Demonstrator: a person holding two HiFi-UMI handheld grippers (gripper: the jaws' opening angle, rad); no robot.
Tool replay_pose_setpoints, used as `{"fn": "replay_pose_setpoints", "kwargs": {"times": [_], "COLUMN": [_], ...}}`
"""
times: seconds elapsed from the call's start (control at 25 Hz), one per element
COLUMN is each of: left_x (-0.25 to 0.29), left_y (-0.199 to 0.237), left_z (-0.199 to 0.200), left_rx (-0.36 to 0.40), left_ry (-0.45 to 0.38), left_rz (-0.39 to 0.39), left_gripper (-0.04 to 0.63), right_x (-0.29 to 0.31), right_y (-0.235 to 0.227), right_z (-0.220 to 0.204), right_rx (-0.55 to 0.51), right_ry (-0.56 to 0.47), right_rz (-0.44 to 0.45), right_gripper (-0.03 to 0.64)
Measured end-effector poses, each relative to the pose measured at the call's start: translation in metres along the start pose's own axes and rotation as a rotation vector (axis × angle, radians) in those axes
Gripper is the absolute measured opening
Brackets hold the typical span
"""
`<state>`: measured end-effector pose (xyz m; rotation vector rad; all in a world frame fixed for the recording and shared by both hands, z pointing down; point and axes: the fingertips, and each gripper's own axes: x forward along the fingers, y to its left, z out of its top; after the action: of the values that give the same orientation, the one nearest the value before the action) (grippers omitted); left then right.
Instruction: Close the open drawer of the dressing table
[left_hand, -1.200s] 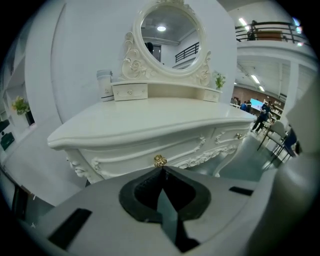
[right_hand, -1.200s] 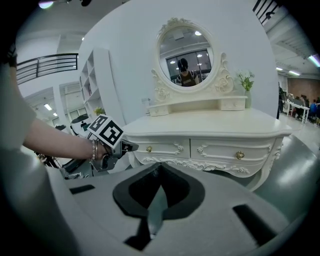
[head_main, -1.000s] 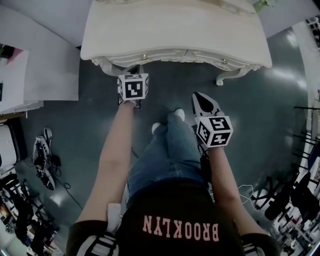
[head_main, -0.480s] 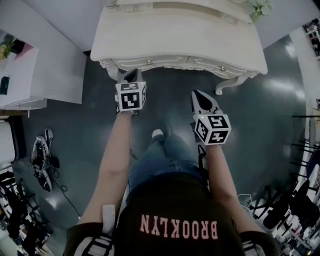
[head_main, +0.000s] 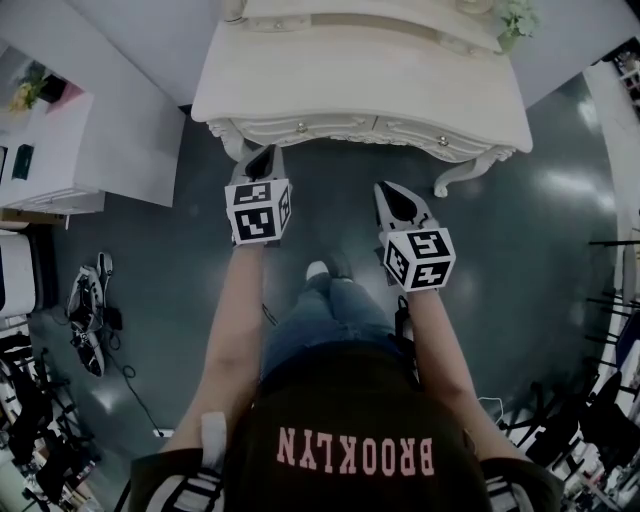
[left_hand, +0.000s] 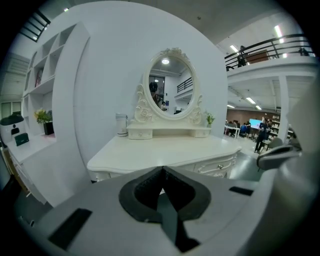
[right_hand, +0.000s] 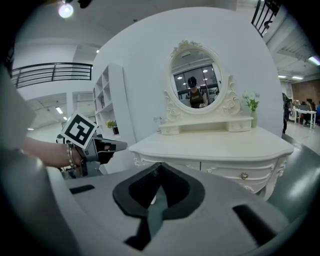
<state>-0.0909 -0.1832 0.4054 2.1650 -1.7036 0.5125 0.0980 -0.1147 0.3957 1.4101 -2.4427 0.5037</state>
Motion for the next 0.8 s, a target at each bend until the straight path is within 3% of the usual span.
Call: {"fn": "replay_pose_setpoints", "kwargs": {"times": [0.64,0.8], "left_x": [-0.074,-0.089], "left_y": [-0.016,-0.019], "left_z": [0.051,0.070], "left_rx": [-0.082,-0.021], "left_ry": [-0.174,-0.221], "left_rz": [0.061,0.073], "left_gripper": [0.005,0.005], "right_x": [-0.036,-0.037], "right_y": [-0.013,-0.010], "right_z": [0.073,0.093], "right_rx": [-0.087,-0.113], "right_ry": [-0.144,-0.179], "right_rz": [0.016,0.021], "right_gripper": [-0.005,-0.005]}}
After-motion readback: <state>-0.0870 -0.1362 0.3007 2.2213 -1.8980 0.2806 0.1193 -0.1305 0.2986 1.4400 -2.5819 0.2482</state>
